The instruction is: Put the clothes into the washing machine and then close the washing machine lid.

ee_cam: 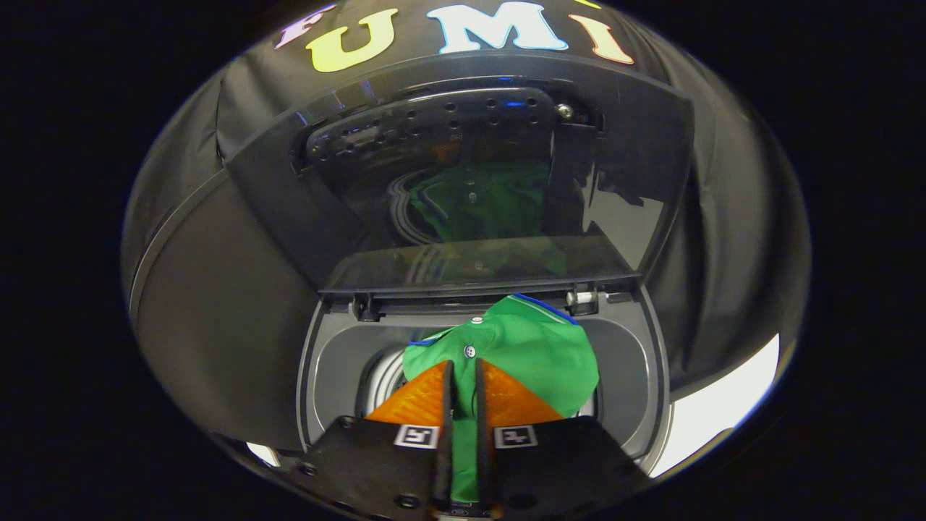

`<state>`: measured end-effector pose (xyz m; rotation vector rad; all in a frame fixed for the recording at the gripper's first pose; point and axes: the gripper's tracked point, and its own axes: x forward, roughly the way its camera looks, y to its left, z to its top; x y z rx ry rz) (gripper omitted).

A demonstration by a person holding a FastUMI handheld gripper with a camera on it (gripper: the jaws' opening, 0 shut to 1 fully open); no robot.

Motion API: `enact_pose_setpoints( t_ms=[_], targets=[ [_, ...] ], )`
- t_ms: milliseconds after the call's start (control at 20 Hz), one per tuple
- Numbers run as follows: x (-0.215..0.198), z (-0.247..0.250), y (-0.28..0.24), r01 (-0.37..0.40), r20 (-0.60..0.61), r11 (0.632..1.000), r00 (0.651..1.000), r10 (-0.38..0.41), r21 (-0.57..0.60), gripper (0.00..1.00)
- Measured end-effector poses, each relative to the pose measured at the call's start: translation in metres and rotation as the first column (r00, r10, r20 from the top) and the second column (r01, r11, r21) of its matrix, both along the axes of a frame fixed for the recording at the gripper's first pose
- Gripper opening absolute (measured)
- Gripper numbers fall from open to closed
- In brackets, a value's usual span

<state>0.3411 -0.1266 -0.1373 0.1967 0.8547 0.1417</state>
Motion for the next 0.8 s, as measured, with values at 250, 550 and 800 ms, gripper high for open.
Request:
enact_pose_setpoints(
  t_ms=[250,550,800],
  targets=[
    [-0.012,-0.013,-0.003,-0.014,-0.028,0.998,1.0,0.012,-0.064,0.99],
    [-0.017,0.012,0.005,-0.022,0.023,0.999,0.999,0.022,-0.024,0.98],
    [-0.027,0.053,0.008,-0.046,0.123,0.999,0.991,0.047,-0.018,0.98]
  ],
)
